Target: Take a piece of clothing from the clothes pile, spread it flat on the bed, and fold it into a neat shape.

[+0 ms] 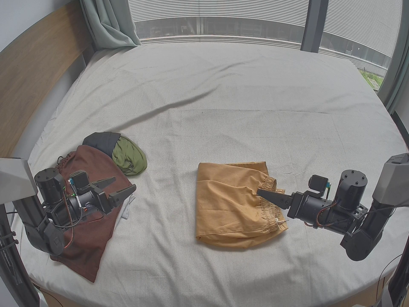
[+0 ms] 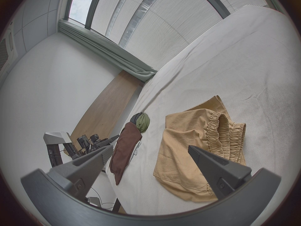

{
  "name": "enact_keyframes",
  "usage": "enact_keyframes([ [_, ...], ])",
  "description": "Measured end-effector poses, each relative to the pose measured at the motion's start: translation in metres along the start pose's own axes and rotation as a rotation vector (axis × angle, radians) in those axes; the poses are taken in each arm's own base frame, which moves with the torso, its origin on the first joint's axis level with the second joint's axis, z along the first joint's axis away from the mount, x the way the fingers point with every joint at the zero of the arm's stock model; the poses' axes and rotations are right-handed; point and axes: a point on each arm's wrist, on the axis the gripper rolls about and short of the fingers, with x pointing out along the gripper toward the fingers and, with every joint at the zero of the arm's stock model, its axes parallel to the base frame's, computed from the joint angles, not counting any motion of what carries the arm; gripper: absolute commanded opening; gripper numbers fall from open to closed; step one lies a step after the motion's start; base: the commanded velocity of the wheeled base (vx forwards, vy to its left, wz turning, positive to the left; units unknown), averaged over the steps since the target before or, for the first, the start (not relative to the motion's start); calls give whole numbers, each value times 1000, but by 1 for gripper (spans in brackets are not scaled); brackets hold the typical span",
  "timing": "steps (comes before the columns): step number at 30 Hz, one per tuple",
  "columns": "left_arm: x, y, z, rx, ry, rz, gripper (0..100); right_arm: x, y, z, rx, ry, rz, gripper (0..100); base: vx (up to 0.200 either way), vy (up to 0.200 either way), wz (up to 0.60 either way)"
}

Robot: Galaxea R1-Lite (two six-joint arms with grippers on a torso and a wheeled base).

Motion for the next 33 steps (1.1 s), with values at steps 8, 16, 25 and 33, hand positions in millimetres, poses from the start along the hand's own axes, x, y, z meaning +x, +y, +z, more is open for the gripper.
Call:
enact_keyframes([
  [8,-16,12,-3,120,13,30,100,1,-2,-2,3,9,-4,100,0,0,0],
  [16,-26,16,-7,162,31,35,100,3,-7,-8,-4,26,-17,100,0,0,0],
  [25,-28,14,-13,242,55,6,100,3,-16,-17,-37,63,-49,100,0,0,0],
  [33,-31,10,-18,240,77,-7,100,0,-27,-31,-63,117,-88,100,0,0,0],
])
